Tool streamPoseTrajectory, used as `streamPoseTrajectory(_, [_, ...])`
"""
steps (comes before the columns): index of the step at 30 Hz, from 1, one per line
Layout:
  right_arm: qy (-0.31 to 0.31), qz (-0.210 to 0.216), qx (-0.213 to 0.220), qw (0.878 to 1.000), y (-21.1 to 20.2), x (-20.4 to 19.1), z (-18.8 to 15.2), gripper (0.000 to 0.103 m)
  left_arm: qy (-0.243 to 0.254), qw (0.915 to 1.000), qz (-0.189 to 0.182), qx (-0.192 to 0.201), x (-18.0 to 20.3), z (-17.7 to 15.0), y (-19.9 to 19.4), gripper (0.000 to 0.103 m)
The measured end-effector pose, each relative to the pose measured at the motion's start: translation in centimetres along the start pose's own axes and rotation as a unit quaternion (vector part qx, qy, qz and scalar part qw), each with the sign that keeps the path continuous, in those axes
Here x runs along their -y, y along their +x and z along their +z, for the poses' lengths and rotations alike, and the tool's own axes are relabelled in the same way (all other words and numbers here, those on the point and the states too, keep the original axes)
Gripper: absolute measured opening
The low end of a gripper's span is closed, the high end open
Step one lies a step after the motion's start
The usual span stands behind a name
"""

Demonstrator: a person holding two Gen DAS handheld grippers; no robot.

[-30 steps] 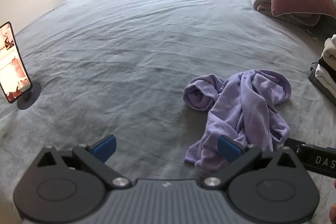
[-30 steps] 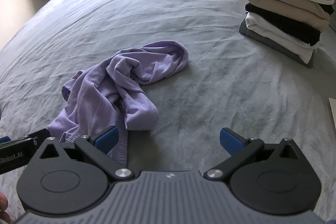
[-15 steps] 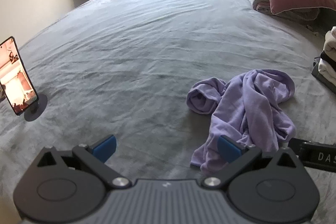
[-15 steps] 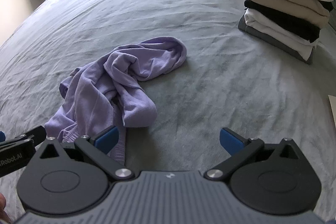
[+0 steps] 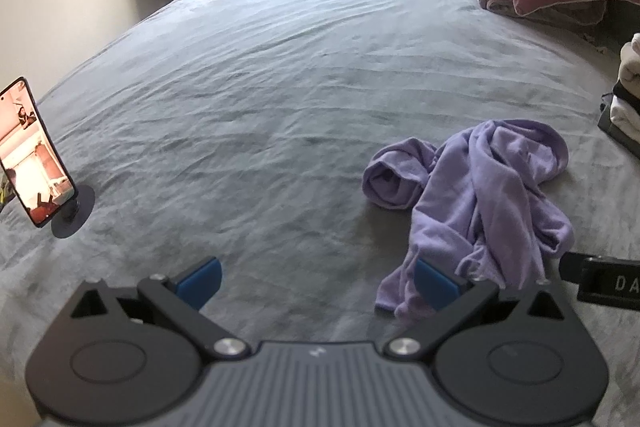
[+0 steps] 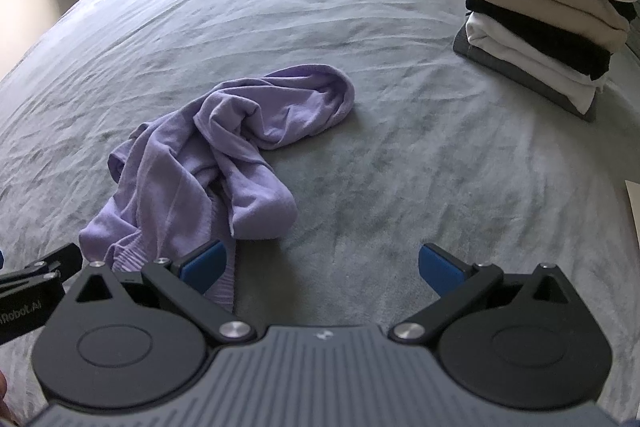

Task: Fold clothes
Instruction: 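Move both grippers toward the crumpled lavender garment on the bed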

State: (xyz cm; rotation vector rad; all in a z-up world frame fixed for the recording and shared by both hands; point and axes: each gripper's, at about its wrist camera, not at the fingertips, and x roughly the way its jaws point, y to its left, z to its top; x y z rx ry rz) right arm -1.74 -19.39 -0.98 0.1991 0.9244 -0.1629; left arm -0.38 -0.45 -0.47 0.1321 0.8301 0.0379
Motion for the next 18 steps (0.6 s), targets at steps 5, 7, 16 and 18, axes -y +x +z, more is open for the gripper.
streamPoseTrajectory(5, [-0.021, -0.007, -0.020, 1.000, 1.0, -0.1, -0.2, 0.103, 0.008, 0.9998, 0.007, -0.014, -0.4, -0.4, 1.0, 0.103])
streamPoseTrajectory(7, [-0.030, -0.011, -0.030, 0.999, 1.5, -0.1, -0.3, 0.103, 0.018, 0.9995, 0.011, -0.024, -0.4, -0.7, 1.6, 0.103])
streamPoseTrajectory(16, [-0.066, -0.024, -0.055, 0.996, 3.4, 0.1, -1.4, 0.103, 0.059, 0.9969, 0.016, -0.051, -0.2, -2.6, 3.8, 0.103])
streamPoseTrajectory(18, [-0.078, -0.021, -0.055, 0.995, 3.5, 0.0, -1.7, 0.103, 0.055, 0.9975, 0.012, -0.043, -0.3, -2.9, 3.8, 0.103])
